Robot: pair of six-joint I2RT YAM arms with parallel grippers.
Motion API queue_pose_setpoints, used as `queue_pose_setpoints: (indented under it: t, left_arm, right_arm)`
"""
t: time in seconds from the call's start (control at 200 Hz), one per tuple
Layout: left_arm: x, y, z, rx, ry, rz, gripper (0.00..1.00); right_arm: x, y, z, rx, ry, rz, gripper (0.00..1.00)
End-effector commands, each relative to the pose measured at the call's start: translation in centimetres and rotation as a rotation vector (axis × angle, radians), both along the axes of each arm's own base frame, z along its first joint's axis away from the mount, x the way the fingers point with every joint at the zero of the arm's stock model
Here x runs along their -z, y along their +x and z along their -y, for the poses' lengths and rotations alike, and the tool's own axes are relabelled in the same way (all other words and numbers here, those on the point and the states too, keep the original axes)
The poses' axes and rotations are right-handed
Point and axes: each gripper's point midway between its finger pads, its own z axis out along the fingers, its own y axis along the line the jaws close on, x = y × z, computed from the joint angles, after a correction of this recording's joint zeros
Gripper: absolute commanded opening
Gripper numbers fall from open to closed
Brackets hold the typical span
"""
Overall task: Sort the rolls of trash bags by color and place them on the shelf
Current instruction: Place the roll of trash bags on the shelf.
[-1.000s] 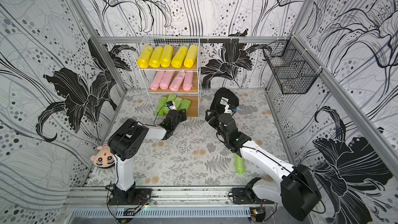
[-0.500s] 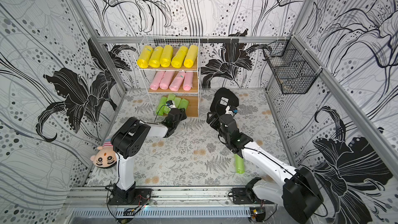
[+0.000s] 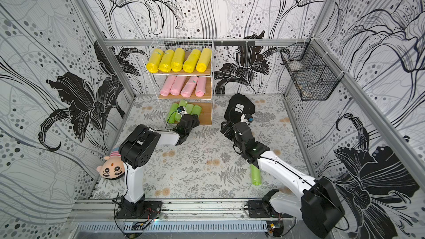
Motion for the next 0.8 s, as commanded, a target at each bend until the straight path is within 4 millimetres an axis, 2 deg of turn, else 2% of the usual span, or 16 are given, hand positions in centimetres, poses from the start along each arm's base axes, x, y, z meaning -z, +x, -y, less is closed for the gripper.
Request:
queue_pose_setpoints:
  t: [0.0, 0.21, 0.31, 0.516, 0.716, 0.796]
  left_arm:
    - [-0.2, 0.5, -0.5, -0.034, -0.026, 0.023, 0.58]
    - [-0.4, 0.1, -0.7, -0.035, -0.035, 0.025, 0.61]
    - [-0.8, -0.5, -1.0, -0.039, -0.047, 0.032, 0.63]
    - [-2.2, -2.8, -2.0, -0.041, -0.080, 0.051, 0.66]
    - [-2.4, -5.4, -1.3, 0.023, -0.133, 0.032, 0.67]
    - [-2.5, -6.1, -0.7, 0.064, -0.153, 0.031, 0.61]
  right_arm:
    - [-0.5, 0.2, 0.1, 0.002, -0.011, 0.002, 0.87]
    - [-0.3, 0.2, -0.1, -0.009, -0.017, -0.009, 0.87]
    - [0.1, -0.1, 0.2, -0.024, -0.075, -0.039, 0.86]
    - [1.2, -1.1, 1.0, -0.051, -0.169, -0.070, 0.86]
    - [2.6, -1.7, 1.5, -0.051, -0.191, -0.093, 0.86]
    - [3.0, -1.6, 1.5, -0.050, -0.197, -0.100, 0.86]
